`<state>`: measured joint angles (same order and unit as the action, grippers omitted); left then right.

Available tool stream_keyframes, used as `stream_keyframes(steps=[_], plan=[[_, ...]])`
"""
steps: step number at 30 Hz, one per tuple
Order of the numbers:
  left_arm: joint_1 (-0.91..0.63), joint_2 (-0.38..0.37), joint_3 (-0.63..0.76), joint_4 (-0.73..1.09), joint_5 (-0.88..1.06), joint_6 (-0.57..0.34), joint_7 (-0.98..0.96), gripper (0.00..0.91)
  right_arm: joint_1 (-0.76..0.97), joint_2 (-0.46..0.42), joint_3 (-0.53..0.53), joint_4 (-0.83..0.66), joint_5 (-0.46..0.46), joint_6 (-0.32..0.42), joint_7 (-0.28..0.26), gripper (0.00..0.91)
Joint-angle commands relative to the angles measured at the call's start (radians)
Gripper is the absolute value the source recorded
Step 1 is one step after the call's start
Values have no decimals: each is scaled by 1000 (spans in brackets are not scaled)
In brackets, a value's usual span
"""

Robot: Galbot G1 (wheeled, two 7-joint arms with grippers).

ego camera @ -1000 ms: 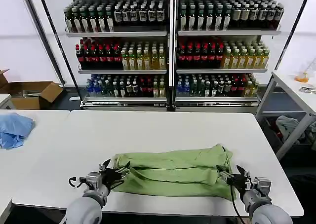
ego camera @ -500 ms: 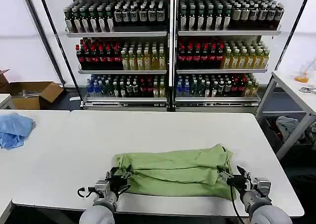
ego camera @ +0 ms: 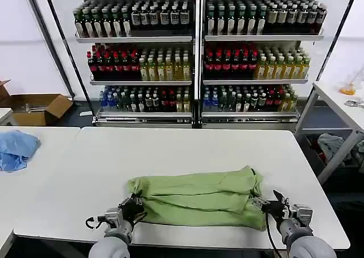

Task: Fold and organize the clothes.

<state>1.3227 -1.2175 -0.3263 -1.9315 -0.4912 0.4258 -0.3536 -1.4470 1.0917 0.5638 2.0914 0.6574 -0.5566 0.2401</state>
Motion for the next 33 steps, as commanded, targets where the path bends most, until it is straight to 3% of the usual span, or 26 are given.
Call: stream_keyframes(steps=[1, 6, 13, 17, 23, 33], plan=[[-8, 197, -274, -24, -117, -6, 0, 20, 3, -3, -1, 1, 1, 2, -1, 907], [-26, 272, -388, -30, -166, 7, 1, 20, 10, -5, -6, 6, 1, 0, -3, 907], [1, 296, -409, -212, -485, 19, 14, 20, 15, -17, -4, 12, 1, -1, -8, 907], [8, 249, -294, -313, -649, 9, 22, 20, 38, -35, -10, 2, 2, -1, -8, 907], [-15, 157, -118, -318, -724, 2, 20, 20, 58, -44, -24, 5, 2, -6, -7, 907], [-124, 18, 118, -165, -662, -18, 13, 20, 72, -43, -24, -5, 1, -3, -9, 907]])
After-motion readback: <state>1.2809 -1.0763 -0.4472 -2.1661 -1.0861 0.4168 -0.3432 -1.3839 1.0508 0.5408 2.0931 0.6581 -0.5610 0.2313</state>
